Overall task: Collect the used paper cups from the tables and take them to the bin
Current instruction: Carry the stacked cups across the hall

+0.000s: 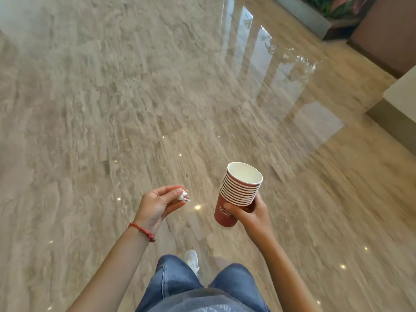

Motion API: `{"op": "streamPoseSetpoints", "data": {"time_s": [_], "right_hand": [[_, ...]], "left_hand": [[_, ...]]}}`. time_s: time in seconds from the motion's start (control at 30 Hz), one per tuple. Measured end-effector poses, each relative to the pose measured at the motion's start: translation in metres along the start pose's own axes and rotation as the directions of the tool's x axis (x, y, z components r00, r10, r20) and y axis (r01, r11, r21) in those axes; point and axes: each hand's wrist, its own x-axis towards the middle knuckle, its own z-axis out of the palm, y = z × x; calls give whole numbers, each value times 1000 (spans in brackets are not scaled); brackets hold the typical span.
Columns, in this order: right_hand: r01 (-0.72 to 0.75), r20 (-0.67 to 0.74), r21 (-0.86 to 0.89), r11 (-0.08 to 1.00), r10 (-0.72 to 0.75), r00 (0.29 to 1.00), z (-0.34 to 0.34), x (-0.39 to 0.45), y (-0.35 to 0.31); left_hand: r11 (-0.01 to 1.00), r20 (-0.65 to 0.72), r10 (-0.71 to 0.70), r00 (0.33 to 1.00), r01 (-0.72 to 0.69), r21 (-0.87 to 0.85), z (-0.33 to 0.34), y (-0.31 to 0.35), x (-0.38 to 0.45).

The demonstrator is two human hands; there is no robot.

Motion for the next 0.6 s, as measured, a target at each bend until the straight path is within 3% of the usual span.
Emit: {"op": "streamPoseSetpoints", "data": {"time_s": [0.33, 0.6], "right_hand": [[-62, -59, 50, 997, 65, 996, -8, 171, -23], [-24, -122, 57, 998, 31, 992, -50, 337, -66]], "left_hand": [[997, 17, -70, 997, 70, 16, 72, 68, 160], [994, 62, -101, 993, 98, 38, 166, 130, 283]]}}
